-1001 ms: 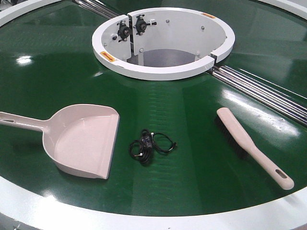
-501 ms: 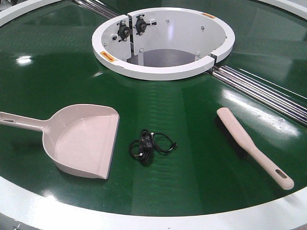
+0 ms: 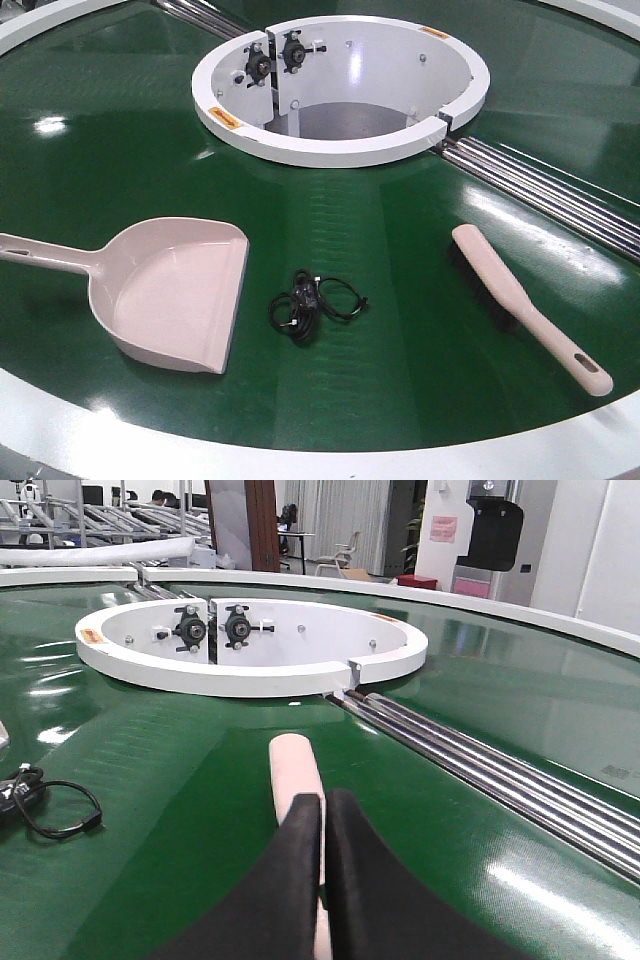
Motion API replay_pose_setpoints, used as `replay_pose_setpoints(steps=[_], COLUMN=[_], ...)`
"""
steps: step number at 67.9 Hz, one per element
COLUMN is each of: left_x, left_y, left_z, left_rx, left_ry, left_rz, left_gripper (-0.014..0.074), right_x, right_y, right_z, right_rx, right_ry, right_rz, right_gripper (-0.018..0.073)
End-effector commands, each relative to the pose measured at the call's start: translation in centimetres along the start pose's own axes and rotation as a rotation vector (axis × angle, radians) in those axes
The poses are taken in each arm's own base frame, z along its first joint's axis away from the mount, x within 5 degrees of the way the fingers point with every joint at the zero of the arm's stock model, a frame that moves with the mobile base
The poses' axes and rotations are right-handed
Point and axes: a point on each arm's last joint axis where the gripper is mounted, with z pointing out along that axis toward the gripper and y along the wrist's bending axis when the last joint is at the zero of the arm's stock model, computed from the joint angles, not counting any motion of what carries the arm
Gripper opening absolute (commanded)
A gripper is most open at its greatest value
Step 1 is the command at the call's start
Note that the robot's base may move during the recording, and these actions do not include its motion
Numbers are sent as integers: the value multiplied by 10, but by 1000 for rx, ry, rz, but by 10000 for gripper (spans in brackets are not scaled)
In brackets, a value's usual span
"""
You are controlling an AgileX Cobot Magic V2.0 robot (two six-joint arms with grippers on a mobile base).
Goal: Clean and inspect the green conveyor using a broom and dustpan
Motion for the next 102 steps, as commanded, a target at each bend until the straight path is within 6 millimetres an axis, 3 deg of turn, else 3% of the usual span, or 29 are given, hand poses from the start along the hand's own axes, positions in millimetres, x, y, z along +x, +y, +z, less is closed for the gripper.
replay_pose_setpoints(steps=[1, 23, 50, 58, 73, 79, 92, 102], left_x=[-18, -16, -8, -8, -8, -9, -9, -21], left_y=[0, -1, 1, 2, 2, 2, 0, 8], left_z=[-3, -3, -1, -1, -1, -1, -1, -5], left_rx=[0, 22, -8, -16, -22, -22, 7, -63], left_ry=[-101, -81, 15, 13, 12, 8, 4, 76], left_rz=[0, -64, -18, 4, 15, 15, -43, 107], left_gripper=[-6, -6, 24, 100, 417, 498, 533, 521], right_x=[-6, -6, -6, -6, -6, -6, -6, -6], right_y=[-1, -1, -1, -1, -1, -1, -1, -1], right_z=[-1, -1, -1, -1, -1, -1, -1, -1], right_rx=[13, 13, 13, 13, 13, 13, 13, 13], right_ry=[-83, -83, -83, -83, -83, -83, -83, -83], right_rz=[-6, -6, -6, -6, -6, -6, -6, -6], right_gripper=[-8, -8, -8, -8, -8, -8, -8, -8])
